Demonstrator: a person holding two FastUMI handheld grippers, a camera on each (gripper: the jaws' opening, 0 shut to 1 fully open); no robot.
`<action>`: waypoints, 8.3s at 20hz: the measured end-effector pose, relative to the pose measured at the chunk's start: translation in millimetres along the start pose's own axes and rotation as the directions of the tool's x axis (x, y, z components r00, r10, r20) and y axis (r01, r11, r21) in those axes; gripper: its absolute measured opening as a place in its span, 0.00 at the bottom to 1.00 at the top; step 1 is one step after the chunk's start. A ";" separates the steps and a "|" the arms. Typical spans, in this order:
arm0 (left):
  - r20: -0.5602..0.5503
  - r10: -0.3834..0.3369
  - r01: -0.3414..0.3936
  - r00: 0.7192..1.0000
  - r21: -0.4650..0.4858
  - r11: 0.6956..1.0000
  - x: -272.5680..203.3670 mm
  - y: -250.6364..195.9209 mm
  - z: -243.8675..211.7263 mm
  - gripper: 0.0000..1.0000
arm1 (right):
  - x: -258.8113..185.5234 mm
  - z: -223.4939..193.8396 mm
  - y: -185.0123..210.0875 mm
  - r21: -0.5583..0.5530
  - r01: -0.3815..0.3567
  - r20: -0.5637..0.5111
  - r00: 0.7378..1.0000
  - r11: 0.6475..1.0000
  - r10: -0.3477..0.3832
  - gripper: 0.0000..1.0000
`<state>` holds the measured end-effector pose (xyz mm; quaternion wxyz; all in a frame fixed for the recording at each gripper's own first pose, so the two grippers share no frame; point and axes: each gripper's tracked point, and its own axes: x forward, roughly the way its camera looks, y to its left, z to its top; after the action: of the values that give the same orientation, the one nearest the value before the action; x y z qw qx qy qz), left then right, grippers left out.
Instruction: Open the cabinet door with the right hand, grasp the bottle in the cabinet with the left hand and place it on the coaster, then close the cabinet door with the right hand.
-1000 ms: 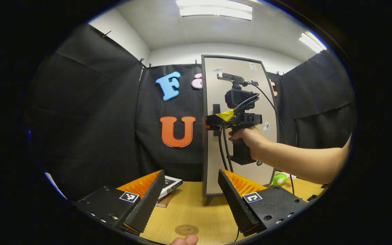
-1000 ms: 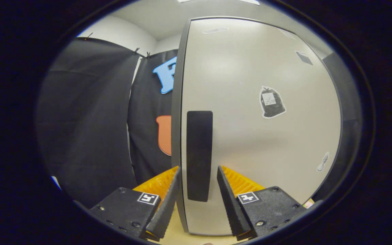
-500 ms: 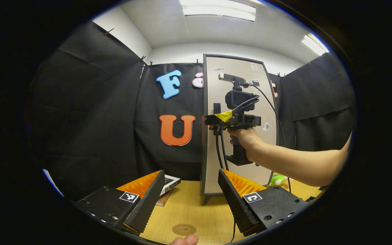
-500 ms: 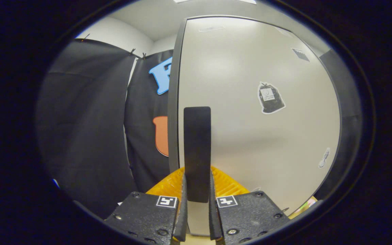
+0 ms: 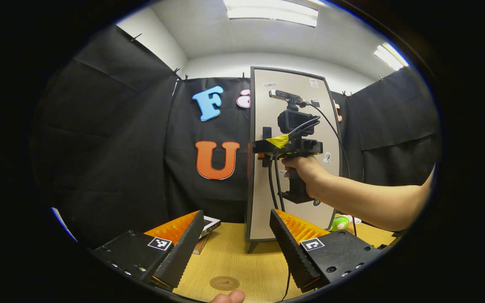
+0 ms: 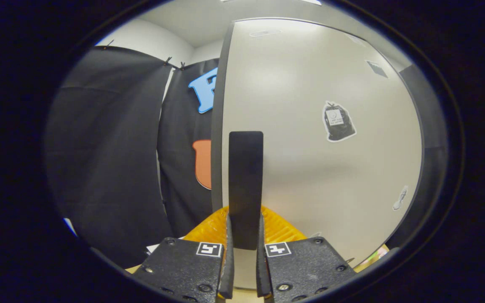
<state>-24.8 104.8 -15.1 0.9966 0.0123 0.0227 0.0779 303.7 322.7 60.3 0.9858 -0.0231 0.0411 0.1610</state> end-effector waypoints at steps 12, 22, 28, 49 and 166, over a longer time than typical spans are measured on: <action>0.026 -0.030 0.030 0.999 -0.006 1.000 -7.8 -13.7 9.6 0.95 | -64.8 7.7 2.7 0.003 -0.123 0.005 0.992 0.992 0.123 0.24; -0.007 -0.072 0.072 0.997 -0.030 0.997 -13.0 -35.1 -0.9 0.95 | -113.7 4.6 -13.0 0.019 -0.147 0.015 0.989 0.989 0.146 0.24; -0.003 -0.098 0.098 0.995 -0.018 0.995 -11.6 -52.6 -0.7 0.95 | -152.9 0.1 -32.8 0.006 -0.163 0.013 0.986 0.987 0.163 0.24; -0.010 -0.218 0.218 0.976 -0.012 0.976 -9.6 -117.9 -7.0 0.95 | -249.5 -4.4 -133.5 -0.004 0.004 0.007 1.000 1.000 -0.004 0.19; 0.037 -0.169 0.170 0.985 -0.007 0.985 385.2 -206.3 18.4 0.73 | -271.5 -85.0 -374.4 0.112 0.449 -0.066 0.893 0.886 -0.445 0.93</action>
<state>388.1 -39.4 -19.1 0.9999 0.0066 0.0052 -0.0074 160.5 -122.6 11.8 0.9949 0.0264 0.0638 -0.0736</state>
